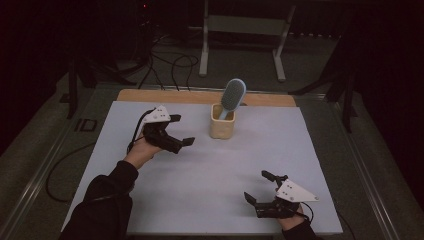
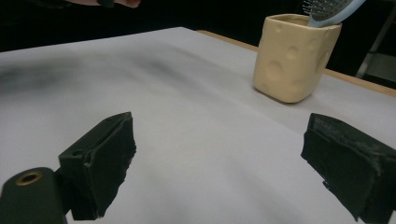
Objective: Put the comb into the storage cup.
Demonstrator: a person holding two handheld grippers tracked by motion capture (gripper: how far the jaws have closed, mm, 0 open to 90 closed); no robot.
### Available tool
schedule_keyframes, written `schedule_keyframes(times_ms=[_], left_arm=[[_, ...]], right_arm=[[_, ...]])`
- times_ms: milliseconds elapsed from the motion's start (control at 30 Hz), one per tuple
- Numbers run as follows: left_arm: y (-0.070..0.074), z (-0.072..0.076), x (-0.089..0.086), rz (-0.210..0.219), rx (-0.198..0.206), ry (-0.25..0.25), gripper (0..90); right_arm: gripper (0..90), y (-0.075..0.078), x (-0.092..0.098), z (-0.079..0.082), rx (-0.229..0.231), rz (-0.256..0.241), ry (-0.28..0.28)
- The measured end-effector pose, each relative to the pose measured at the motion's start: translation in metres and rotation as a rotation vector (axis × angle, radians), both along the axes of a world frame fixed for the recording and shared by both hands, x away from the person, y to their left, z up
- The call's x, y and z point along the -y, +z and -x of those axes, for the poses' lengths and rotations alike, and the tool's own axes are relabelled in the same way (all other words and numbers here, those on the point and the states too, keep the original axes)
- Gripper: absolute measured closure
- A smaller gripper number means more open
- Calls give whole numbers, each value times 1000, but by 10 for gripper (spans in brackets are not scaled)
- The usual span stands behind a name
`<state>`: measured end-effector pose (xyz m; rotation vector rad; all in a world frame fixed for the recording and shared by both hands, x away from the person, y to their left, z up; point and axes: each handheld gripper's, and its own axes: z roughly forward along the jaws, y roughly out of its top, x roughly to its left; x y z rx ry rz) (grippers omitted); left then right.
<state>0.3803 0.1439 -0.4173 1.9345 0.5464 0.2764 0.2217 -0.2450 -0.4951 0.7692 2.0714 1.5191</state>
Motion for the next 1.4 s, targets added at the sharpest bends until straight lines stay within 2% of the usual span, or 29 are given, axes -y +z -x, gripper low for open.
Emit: schedule_keyframes(times_ms=[400, 467, 667, 1067, 1267, 1400], left_arm=[[-11, 26, -31, -2, -11, 25, 0], [-13, 31, -35, -19, -12, 30, 0], [-20, 45, -51, -31, -21, 46, 0], [-29, 74, -76, -39, -26, 64, 0], [-41, 89, -86, -12, -52, 65, 0], [-46, 99, -92, -15, -55, 68, 0]], right_arm=[[89, 0, -2, 0, 5, 11, 2], [89, 0, -2, 0, 7, 14, 3], [89, 0, -3, 0, 5, 16, 6], [89, 0, -5, -1, 4, 18, 4], [89, 0, -5, -1, 3, 20, 4], [89, -1, -6, -2, 3, 24, 8]])
